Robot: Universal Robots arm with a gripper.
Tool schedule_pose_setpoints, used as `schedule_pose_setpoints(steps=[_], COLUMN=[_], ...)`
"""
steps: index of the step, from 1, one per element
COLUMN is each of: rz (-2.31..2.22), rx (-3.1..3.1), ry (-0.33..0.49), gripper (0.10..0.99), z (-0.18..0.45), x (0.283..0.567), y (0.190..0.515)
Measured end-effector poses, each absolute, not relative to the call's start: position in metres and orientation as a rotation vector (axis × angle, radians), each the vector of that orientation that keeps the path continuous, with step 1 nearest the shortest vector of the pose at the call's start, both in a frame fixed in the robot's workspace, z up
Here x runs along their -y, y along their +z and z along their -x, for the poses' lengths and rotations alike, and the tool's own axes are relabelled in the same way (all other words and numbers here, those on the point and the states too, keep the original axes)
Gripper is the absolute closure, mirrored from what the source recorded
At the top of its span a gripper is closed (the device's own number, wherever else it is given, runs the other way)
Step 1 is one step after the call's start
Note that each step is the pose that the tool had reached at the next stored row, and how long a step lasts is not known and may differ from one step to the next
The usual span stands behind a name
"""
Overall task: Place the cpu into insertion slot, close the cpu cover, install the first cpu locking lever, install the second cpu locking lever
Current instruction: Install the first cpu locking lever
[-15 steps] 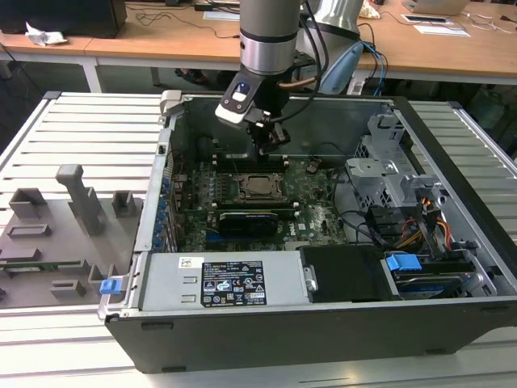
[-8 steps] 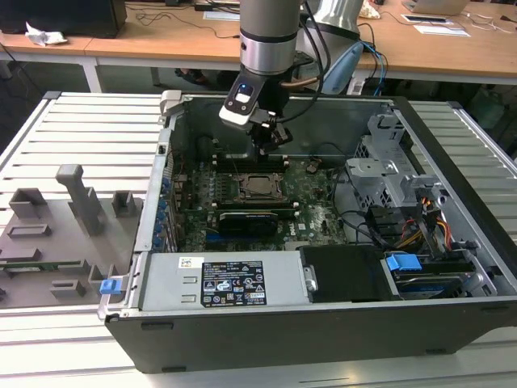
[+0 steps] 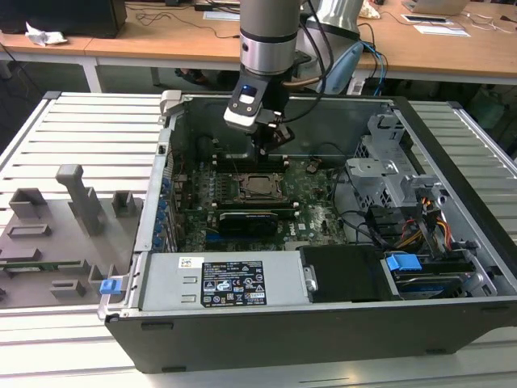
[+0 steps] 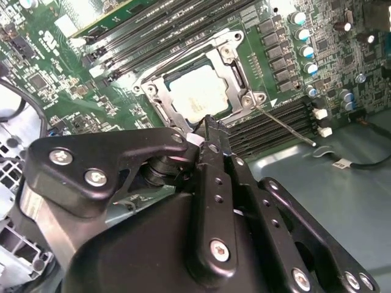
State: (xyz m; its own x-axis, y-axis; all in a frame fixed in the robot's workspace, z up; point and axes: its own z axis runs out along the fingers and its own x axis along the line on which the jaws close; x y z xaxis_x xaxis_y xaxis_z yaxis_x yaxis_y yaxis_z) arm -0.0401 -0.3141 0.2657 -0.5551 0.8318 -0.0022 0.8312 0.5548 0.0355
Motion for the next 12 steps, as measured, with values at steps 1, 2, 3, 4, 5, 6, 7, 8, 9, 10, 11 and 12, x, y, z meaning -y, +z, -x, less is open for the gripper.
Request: schedule_pose_setpoints(steps=[1, 2, 3, 4, 5, 6, 7, 8, 9, 10, 11, 12], rz=[-1.462, -1.449, -1.44, -1.427, -1.414, -1.405, -1.399, -1.386, -1.379, -1.372, -1.363, -1.355], rx=[-2.759, -2.766, -2.771, -2.778, -2.785, -2.789, -2.793, -2.799, -2.803, -2.806, -2.811, -2.815], ry=[0.047, 0.048, 0.048, 0.048, 0.048, 0.048, 0.048, 0.048, 0.048, 0.048, 0.048, 0.048], gripper=[0.98, 0.98, 0.98, 0.98, 0.98, 0.98, 0.98, 0.98, 0.98, 0.98, 0.98, 0.98], z=[0.0401, 0.0401, 0.0401, 0.0401, 0.0401, 0.0401, 0.0401, 0.0401, 0.0401, 0.0401, 0.0401, 0.0401], x=[0.3141, 0.3141, 0.3141, 0.3141, 0.3141, 0.3141, 0.3141, 0.3141, 0.3141, 0.3141, 0.3141, 0.3141], y=[0.2657, 0.2657, 0.2657, 0.2657, 0.2657, 0.2657, 0.2657, 0.2657, 0.2657, 0.2657, 0.2657, 0.2657])
